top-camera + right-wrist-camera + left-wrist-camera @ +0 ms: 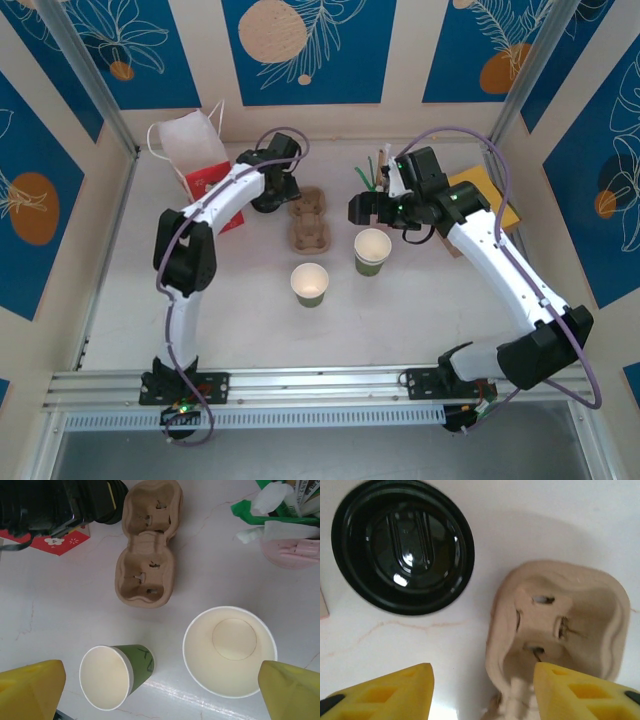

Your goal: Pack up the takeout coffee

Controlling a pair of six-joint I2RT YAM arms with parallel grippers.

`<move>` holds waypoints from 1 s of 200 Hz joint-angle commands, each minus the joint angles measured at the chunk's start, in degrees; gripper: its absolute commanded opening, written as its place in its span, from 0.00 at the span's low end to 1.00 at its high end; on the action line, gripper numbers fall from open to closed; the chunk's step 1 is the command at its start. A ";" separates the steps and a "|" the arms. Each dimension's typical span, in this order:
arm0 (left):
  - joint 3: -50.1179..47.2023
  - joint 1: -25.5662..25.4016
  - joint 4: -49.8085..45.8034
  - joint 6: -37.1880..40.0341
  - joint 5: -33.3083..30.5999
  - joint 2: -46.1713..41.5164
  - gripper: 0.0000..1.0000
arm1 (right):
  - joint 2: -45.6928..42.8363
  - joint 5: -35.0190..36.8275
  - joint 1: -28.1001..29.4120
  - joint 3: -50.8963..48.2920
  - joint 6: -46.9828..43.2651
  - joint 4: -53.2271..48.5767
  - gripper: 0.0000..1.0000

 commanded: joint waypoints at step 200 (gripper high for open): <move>19.95 4.74 -5.01 3.08 -3.88 17.37 0.39 | -2.51 -5.91 -6.45 -2.34 -2.31 -0.55 0.99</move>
